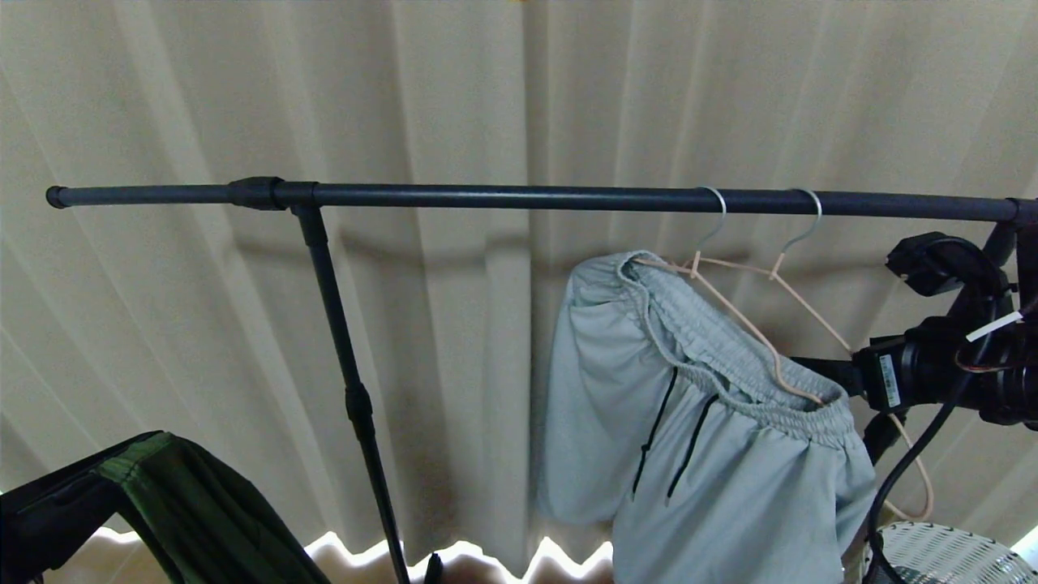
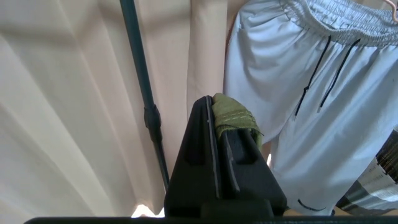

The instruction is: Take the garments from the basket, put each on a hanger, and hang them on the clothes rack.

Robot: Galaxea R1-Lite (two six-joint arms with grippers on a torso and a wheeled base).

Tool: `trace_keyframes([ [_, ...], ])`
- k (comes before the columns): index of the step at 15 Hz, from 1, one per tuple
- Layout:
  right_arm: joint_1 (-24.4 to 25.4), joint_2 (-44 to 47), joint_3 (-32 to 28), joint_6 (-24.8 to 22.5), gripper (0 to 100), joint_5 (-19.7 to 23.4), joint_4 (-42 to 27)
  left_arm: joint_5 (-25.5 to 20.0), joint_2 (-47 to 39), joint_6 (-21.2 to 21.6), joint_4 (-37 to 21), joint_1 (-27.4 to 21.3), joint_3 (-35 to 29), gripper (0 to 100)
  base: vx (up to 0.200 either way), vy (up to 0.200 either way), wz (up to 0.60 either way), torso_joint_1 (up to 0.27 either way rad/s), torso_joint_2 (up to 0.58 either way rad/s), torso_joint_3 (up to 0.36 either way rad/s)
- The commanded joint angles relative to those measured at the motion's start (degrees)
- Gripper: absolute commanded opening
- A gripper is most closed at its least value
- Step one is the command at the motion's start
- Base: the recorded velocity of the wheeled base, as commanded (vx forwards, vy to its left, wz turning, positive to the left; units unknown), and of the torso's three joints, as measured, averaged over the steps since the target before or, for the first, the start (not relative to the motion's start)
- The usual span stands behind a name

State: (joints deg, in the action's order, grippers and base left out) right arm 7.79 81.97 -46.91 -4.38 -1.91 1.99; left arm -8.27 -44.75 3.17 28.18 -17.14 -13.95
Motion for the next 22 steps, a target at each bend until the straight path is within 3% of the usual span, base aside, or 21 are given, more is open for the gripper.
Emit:
trace_keyframes([
  [1,-0.06,-0.93,0.33,-0.02,0,-0.02,0.03,0.00,-0.07,-0.01,0.03,0.00,-0.03,0,0.000,0.000,0.00,0.000,0.00,0.000],
  [11,0.03,-2.25,1.73,0.16,0,1.30,0.47,0.00,-0.07,-0.01,0.03,0.00,-0.03,0,0.000,0.000,0.00,0.000,0.00,0.000],
  [15,-0.06,-6.91,1.73,2.88,0,2.18,1.00,0.00,0.10,0.08,0.03,0.00,-0.20,0,0.000,0.000,0.00,0.000,0.00,0.000],
  [22,-0.14,-14.73,5.69,3.23,0,1.74,0.30,0.18,0.63,2.72,0.03,0.18,-0.12,0,-0.029,0.000,0.00,0.001,0.00,0.000],
])
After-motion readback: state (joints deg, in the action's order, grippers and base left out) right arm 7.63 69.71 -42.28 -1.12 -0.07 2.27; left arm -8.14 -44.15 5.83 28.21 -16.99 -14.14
